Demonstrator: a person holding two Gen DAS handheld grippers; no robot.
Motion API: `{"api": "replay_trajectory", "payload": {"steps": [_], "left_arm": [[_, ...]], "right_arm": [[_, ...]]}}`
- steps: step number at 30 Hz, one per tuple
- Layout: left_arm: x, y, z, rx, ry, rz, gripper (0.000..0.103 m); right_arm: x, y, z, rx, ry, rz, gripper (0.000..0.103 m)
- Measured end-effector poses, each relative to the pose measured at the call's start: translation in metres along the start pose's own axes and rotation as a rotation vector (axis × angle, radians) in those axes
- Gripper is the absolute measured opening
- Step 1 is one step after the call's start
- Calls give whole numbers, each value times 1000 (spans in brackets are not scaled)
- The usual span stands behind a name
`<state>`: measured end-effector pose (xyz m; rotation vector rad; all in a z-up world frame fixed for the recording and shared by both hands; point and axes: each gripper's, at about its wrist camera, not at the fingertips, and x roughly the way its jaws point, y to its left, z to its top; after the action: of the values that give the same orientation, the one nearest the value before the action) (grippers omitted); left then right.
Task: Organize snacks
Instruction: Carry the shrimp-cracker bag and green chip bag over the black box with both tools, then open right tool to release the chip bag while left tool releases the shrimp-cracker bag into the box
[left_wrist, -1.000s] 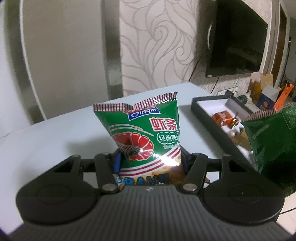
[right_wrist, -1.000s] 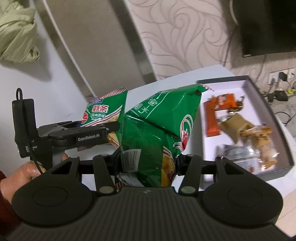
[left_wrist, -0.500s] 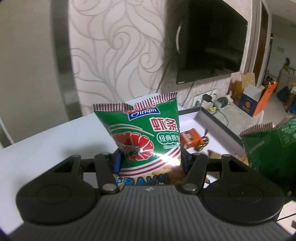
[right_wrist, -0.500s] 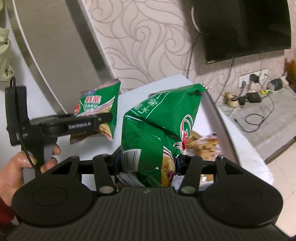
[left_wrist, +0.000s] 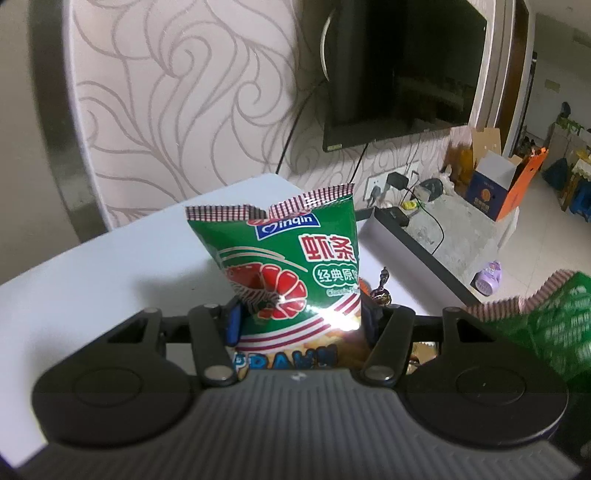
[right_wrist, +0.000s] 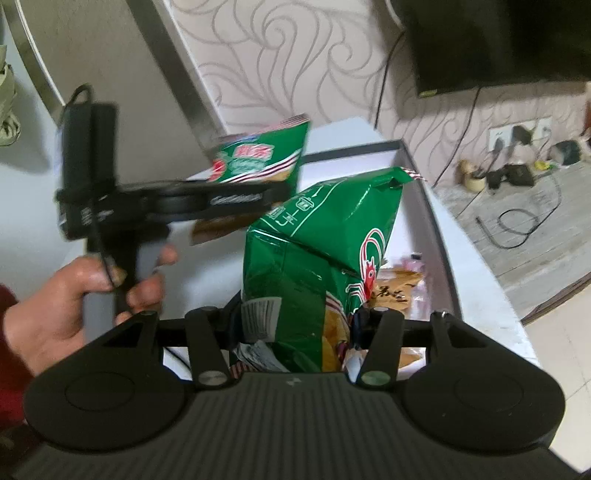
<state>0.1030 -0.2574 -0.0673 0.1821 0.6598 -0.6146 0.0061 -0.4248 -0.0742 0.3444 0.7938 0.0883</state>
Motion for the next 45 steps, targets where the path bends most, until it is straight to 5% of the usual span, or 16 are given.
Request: {"api": "replay_trajectory", "payload": {"steps": [23, 28, 32, 36, 41, 45], "left_arm": [[53, -15, 24, -14, 28, 51, 64], [46, -20, 25, 0, -7, 35, 79], [42, -22, 28, -4, -26, 19, 81], [42, -22, 27, -4, -18, 20, 82], [41, -20, 28, -12, -20, 11, 82], [37, -20, 28, -14, -27, 19, 82]], "right_arm": [[49, -22, 33, -50, 156, 117, 57], [56, -18, 34, -76, 192, 134, 60], [44, -17, 38, -101, 153, 91, 79], [31, -20, 41, -110, 120, 75, 81], [9, -12, 39, -197, -8, -60, 74], [13, -1, 37, -230, -15, -22, 62]]}}
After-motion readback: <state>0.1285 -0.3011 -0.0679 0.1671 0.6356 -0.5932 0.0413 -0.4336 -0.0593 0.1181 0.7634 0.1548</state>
